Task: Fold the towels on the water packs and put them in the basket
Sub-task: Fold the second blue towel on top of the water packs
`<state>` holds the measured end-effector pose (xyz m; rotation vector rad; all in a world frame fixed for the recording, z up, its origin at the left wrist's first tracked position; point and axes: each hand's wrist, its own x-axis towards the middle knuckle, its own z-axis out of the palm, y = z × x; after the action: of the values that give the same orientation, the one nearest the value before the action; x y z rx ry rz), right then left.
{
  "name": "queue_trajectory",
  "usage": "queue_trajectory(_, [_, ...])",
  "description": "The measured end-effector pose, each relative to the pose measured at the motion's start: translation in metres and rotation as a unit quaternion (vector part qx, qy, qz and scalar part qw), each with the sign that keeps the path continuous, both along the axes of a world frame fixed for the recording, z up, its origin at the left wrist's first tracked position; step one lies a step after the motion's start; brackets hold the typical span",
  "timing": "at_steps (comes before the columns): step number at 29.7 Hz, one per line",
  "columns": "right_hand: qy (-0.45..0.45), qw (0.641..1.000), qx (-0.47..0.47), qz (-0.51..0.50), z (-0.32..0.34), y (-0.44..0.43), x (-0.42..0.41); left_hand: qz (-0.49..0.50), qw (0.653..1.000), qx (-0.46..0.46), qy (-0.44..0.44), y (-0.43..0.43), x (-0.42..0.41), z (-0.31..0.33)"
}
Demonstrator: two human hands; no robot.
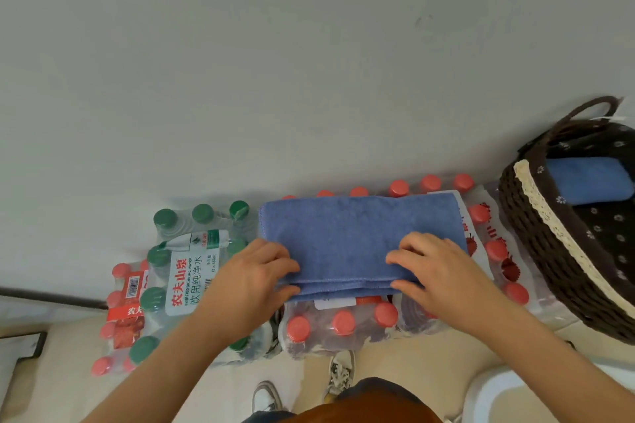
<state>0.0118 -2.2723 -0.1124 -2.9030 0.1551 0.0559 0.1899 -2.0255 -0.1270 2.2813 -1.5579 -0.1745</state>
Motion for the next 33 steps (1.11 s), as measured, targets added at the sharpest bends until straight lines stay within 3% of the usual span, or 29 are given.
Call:
queue_trajectory(3, [-0.017, 0.999, -0.035, 0.002, 0.0, -0.002, -0.008, -0.046, 0.998, 0.006, -0.049, 0.0, -0.001, -0.001])
queue_trajectory(10, [-0.065, 0.993, -0.091, -0.029, -0.008, -0.004, -0.018, -0.043, 0.994, 0.025, -0.097, 0.006, 0.006, -0.012])
queue_trajectory(16, [-0.098, 0.986, -0.116, -0.064, -0.008, -0.015, -0.03, -0.033, 0.99, -0.045, -0.132, 0.013, 0.002, 0.004])
queue_trajectory(19, [-0.097, 0.985, -0.115, -0.081, -0.009, -0.019, -0.038, -0.048, 0.99, -0.036, -0.131, 0.019, -0.003, -0.001])
queue_trajectory(23, [-0.071, 0.99, -0.083, -0.09, -0.012, -0.018, -0.046, -0.057, 0.994, 0.006, -0.094, 0.025, -0.007, -0.014])
queue_trajectory(27, [0.01, 0.992, 0.01, -0.126, -0.005, -0.023, -0.046, -0.018, 0.997, 0.071, 0.023, 0.02, -0.002, -0.008])
queue_trajectory(30, [-0.017, 0.97, 0.126, -0.205, 0.002, -0.041, -0.032, 0.024, 0.998, 0.028, 0.053, 0.005, 0.011, 0.002])
queue_trajectory(33, [-0.083, 0.966, 0.083, -0.229, 0.0, -0.069, -0.004, 0.079, 0.996, -0.047, 0.014, -0.027, 0.029, 0.01])
